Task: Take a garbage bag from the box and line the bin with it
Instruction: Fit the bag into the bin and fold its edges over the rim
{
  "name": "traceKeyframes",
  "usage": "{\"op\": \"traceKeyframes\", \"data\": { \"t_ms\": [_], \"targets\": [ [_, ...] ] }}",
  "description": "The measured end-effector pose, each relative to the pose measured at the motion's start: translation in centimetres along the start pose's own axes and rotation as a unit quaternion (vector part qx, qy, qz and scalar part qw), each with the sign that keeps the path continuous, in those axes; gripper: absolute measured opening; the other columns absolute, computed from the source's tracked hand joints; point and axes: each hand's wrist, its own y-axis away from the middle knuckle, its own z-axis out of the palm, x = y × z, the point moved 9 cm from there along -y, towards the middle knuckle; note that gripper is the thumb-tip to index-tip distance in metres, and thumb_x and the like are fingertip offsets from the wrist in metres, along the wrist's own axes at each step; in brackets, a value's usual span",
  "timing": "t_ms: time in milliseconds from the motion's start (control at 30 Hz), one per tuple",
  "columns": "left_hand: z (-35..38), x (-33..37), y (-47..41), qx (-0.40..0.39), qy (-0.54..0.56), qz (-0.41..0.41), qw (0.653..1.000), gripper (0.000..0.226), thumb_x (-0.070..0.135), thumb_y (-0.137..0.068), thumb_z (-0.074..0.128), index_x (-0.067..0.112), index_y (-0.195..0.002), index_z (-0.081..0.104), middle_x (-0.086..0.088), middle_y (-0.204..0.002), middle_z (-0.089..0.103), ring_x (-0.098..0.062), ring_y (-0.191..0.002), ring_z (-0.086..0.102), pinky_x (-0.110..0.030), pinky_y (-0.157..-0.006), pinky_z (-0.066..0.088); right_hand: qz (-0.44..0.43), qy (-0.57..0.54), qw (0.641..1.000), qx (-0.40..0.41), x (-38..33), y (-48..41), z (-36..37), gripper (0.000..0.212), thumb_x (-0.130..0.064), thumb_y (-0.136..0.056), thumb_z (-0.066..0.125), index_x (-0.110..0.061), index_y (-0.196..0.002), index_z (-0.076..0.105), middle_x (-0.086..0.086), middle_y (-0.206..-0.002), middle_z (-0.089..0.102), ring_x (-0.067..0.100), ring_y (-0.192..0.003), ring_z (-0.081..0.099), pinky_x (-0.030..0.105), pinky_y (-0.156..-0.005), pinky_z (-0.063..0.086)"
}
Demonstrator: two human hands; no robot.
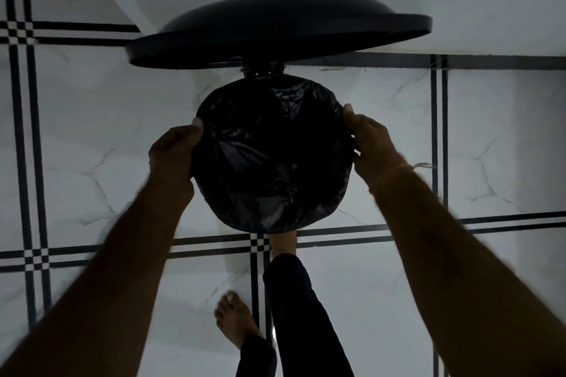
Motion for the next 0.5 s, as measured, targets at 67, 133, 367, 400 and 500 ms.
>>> {"op": "traceKeyframes", "data": {
  "t_ms": [67, 133, 367, 400, 500],
  "targets": [
    [-0.4, -0.8, -0.6, -0.014, 0.017, -0.033, 0.999, 0.015, 0.034, -0.092, 0.072, 0.023, -0.082, 0.070, 0.013, -0.069, 0.069, -0.005, -0.064, 0.061, -0.015, -0.050, 0.043, 0.025, 0.022, 0.999, 0.002, 0.3, -1.1, -0.1, 0.041, -0.043, -0.096, 0.066, -0.005, -0.109, 0.072, 0.003, -0.091, 0.067, 0.018, -0.083, 0.061, 0.026, -0.065, 0.053],
    [-0.7, -1.8, -1.1, -0.029, 0.028, -0.083, 0.996, 0.019, 0.042, -0.090, 0.072, 0.025, -0.097, 0.076, 0.011, -0.090, 0.075, -0.010, -0.083, 0.065, -0.024, -0.072, 0.053, 0.049, 0.043, 0.998, -0.007, 0.8, -2.2, 0.0, 0.042, -0.048, -0.096, 0.063, -0.009, -0.109, 0.070, 0.000, -0.087, 0.065, 0.016, -0.079, 0.060, 0.029, -0.068, 0.051],
    [-0.4, -1.7, -2.7, -0.073, -0.017, -0.131, 0.989, 0.040, 0.046, -0.092, 0.068, 0.023, -0.125, 0.072, 0.007, -0.111, 0.075, -0.013, -0.096, 0.064, -0.030, -0.088, 0.055, 0.053, 0.072, 0.996, -0.010, 1.6, -5.3, 0.4, 0.049, -0.051, -0.094, 0.063, -0.003, -0.099, 0.074, 0.018, -0.109, 0.075, 0.035, -0.109, 0.071, 0.048, -0.100, 0.056],
    [0.1, -1.1, -2.9, -0.090, -0.033, -0.120, 0.988, 0.044, 0.054, -0.091, 0.064, 0.025, -0.123, 0.072, 0.010, -0.107, 0.073, -0.012, -0.094, 0.063, -0.028, -0.086, 0.054, 0.045, 0.038, 0.997, -0.044, 0.7, -4.6, 1.0, 0.056, -0.053, -0.095, 0.059, -0.002, -0.110, 0.073, 0.020, -0.118, 0.073, 0.035, -0.112, 0.070, 0.048, -0.100, 0.056],
    [2.1, 1.2, -3.6, -0.134, -0.082, -0.092, 0.983, 0.049, 0.066, -0.079, 0.068, 0.030, -0.111, 0.076, 0.010, -0.108, 0.071, -0.014, -0.099, 0.061, -0.034, -0.092, 0.048, -0.012, 0.011, 0.987, -0.160, -2.8, -3.6, 3.7, 0.061, -0.048, -0.095, 0.060, 0.006, -0.123, 0.066, 0.022, -0.116, 0.073, 0.030, -0.104, 0.073, 0.037, -0.086, 0.061]
  ]
}}
